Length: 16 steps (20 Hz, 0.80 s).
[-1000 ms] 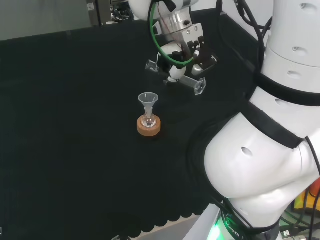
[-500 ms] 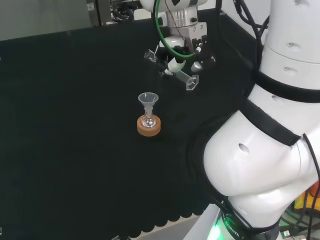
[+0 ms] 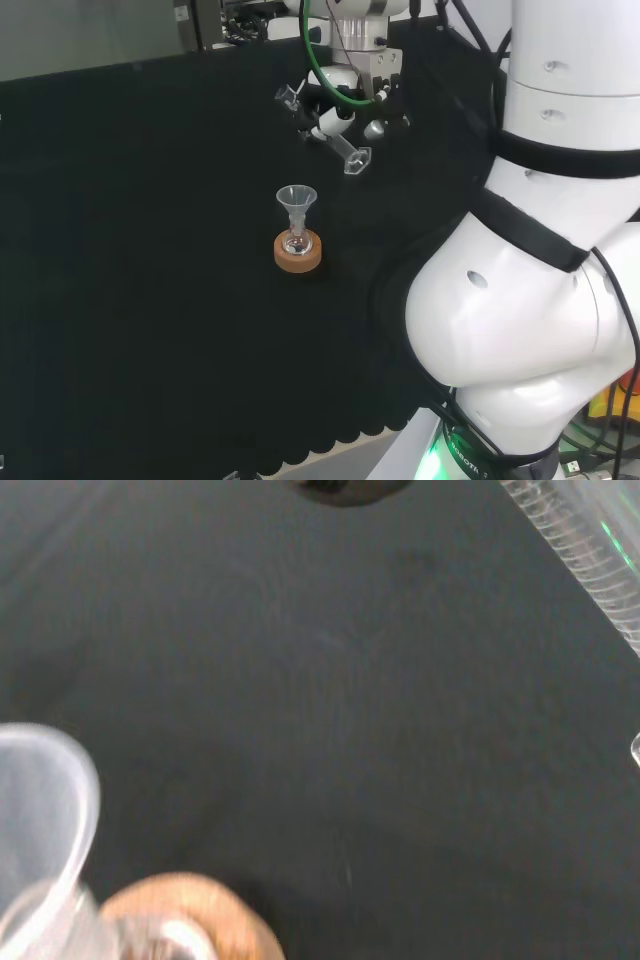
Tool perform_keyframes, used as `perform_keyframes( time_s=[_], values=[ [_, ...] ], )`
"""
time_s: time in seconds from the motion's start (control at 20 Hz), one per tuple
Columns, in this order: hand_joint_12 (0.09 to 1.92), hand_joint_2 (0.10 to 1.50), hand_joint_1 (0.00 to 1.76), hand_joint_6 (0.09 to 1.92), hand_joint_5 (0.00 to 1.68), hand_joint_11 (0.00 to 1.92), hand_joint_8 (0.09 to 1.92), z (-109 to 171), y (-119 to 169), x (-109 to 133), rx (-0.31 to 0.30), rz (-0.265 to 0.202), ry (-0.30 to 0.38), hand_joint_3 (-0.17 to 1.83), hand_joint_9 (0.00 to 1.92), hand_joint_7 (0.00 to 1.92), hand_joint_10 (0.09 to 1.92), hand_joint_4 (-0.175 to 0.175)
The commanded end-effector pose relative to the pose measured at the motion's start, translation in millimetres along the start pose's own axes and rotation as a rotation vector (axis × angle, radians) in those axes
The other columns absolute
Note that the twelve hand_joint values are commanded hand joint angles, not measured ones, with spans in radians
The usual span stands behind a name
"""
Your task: Put the graduated cylinder back on the table.
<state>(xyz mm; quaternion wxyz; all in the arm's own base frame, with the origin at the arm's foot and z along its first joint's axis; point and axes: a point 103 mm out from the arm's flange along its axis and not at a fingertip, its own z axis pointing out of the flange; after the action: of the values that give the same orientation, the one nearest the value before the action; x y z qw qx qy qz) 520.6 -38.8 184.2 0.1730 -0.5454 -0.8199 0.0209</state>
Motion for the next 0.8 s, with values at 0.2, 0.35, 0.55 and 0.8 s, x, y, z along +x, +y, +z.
perform_keyframes(
  time_s=[0.2,0.35,0.55,0.8],
  values=[
    [0.73,1.10,1.27,0.96,1.00,1.24,0.95,7.8,53.7,-24.8,-0.152,-0.041,0.139,0.00,1.46,1.03,0.09,-0.175],
    [0.73,1.10,1.27,0.96,1.00,1.24,0.95,9.3,62.1,-30.7,-0.187,-0.041,0.176,0.00,1.46,1.03,0.09,-0.175],
    [0.73,1.10,1.27,0.96,1.00,1.24,0.95,13.5,72.7,-37.4,-0.233,-0.042,0.219,0.00,1.46,1.03,0.09,-0.175],
    [0.73,1.10,1.27,0.96,1.00,1.24,0.95,18.9,87.0,-43.6,-0.266,-0.077,0.276,0.00,1.45,1.03,0.09,-0.175]
  ],
)
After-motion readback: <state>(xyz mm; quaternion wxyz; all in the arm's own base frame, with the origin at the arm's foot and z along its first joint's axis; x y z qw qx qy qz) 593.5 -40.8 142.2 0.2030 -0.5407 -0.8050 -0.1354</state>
